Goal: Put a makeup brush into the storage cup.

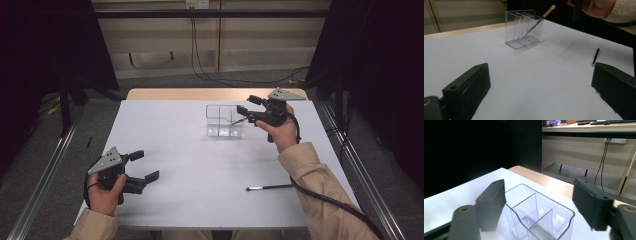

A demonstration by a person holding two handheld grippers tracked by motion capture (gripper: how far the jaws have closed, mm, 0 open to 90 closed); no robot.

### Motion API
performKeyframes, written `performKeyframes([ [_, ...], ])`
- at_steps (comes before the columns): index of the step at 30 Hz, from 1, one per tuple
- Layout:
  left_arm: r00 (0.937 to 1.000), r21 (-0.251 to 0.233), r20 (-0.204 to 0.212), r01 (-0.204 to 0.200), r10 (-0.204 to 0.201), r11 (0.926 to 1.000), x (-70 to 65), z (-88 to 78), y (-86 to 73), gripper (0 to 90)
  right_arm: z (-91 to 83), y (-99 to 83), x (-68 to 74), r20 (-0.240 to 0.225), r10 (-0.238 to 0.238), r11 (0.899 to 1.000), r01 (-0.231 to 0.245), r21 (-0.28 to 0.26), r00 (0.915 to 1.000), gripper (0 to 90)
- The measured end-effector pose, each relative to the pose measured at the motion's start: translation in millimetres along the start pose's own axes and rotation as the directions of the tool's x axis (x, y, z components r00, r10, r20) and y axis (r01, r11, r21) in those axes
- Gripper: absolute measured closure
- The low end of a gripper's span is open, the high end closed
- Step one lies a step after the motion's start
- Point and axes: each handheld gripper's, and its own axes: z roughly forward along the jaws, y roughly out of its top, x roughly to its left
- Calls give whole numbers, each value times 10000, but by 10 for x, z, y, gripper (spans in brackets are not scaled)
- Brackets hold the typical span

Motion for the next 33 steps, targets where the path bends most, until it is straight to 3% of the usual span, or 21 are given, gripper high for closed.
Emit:
performKeyframes([
  [24,10000,-7,10,51,-51,10000,9,10,-6,21,-382,-18,177,-734,-556,9983,565,104,9958,138],
  [33,10000,-50,27,73,-73,10000,2,33,-1,21,-519,-73,202,-857,-469,9988,480,107,9952,123],
])
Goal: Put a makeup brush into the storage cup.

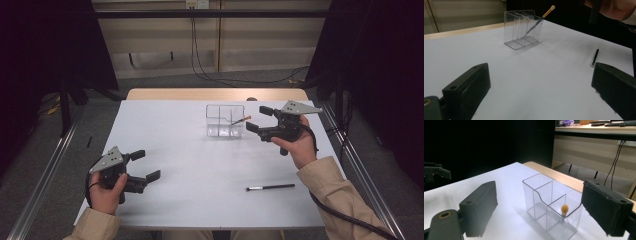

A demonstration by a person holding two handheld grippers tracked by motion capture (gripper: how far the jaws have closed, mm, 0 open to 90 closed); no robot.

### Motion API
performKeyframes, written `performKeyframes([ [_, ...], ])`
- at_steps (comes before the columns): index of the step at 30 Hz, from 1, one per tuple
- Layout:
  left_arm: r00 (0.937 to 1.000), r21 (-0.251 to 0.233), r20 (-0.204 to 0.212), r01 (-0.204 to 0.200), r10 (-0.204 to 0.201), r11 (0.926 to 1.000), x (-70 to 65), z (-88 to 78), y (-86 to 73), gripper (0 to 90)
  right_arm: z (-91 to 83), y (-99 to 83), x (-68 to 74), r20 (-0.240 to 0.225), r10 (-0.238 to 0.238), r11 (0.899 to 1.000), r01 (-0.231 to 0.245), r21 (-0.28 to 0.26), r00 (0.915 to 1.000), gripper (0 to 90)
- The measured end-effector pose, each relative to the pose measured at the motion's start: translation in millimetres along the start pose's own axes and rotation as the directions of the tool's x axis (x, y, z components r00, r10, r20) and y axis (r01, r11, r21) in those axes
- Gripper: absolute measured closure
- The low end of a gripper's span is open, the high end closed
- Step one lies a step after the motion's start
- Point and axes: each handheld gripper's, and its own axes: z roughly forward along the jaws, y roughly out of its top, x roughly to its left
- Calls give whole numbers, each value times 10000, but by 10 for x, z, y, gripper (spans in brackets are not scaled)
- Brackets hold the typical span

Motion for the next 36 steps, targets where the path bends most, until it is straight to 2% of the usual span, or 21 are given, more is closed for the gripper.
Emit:
performKeyframes([
  [13,10000,19,-31,-48,49,10000,-8,-8,5,21,-172,-59,15,27,3,10000,-3,-27,10000,120],
  [28,9999,56,-110,-69,70,10000,-26,-43,6,21,-280,-133,64,-53,-9,10000,10,79,10000,119],
  [36,9999,15,-111,-72,72,10000,-29,-46,5,21,-355,-145,106,-46,-77,10000,77,-30,10000,112],
])
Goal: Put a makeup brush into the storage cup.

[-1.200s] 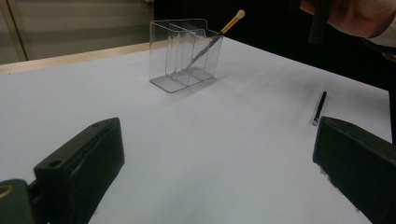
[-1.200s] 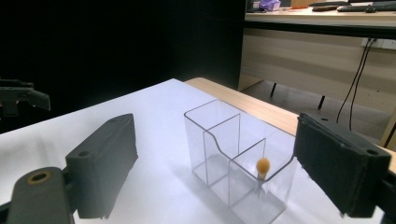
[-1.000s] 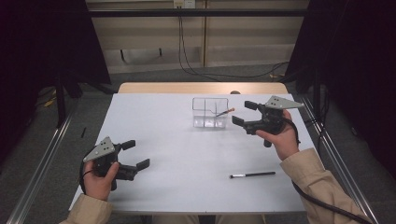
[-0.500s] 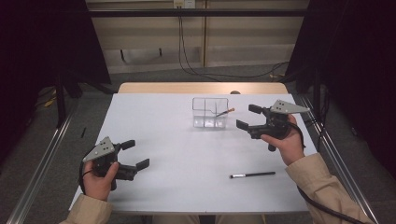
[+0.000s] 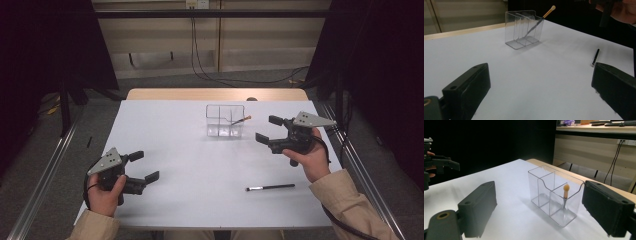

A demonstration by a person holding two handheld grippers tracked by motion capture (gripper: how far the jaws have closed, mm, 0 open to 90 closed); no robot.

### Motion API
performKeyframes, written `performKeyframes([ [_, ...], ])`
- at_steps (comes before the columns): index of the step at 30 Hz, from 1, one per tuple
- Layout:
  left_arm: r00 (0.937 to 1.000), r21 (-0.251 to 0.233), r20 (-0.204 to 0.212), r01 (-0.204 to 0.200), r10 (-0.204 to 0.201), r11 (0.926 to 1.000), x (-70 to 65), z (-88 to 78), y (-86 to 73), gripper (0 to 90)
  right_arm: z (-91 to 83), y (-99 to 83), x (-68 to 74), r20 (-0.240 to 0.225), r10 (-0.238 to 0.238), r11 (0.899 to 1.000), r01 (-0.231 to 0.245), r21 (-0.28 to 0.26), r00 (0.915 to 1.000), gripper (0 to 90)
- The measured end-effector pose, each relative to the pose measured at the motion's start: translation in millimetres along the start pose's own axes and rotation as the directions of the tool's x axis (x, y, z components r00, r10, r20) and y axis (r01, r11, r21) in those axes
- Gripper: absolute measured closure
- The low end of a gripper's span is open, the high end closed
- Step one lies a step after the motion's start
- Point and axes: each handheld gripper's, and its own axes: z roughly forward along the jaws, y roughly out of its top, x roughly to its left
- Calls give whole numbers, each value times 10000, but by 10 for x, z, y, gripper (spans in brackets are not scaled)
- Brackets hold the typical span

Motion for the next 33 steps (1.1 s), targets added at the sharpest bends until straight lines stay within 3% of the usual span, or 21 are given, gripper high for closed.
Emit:
performKeyframes([
  [23,10000,56,17,-92,92,9999,4,22,17,21,-318,-240,21,215,415,9991,-414,-52,9989,103],
  [33,9999,36,74,-69,69,10000,0,25,18,21,-465,-307,58,321,343,9994,-342,-55,9989,102],
])
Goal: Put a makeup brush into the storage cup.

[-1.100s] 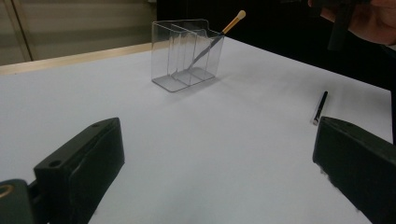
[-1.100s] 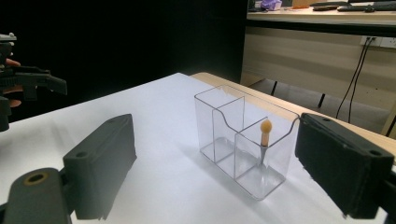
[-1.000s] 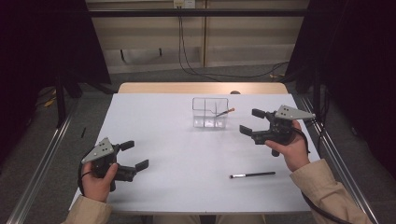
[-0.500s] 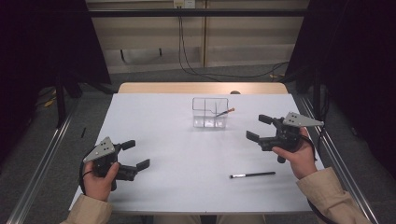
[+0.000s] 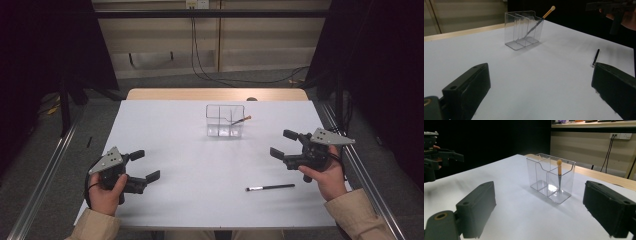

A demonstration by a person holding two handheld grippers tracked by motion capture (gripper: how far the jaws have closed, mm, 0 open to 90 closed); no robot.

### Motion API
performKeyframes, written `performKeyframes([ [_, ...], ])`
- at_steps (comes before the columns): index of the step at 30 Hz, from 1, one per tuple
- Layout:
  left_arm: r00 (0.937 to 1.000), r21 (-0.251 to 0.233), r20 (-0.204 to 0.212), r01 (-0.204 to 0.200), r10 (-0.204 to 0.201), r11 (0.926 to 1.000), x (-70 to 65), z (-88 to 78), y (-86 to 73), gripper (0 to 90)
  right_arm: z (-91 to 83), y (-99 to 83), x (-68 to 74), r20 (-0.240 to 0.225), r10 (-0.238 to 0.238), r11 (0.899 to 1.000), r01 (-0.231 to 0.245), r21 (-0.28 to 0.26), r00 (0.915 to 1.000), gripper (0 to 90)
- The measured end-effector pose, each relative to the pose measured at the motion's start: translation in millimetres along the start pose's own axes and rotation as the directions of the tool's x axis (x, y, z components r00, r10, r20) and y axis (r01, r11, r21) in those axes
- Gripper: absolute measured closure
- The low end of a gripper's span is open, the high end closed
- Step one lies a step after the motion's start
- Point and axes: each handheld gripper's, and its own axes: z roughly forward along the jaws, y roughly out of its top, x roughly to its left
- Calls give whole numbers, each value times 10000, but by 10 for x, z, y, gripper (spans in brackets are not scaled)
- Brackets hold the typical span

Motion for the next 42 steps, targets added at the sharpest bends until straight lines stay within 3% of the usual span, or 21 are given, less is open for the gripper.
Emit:
performKeyframes([
  [32,10000,-18,-11,-15,15,10000,-6,8,8,21,-372,-222,73,318,104,9996,-113,262,9994,96],
  [42,10000,-1,3,-49,49,10000,-6,17,11,21,-391,-219,76,321,94,9997,-100,202,9994,96],
])
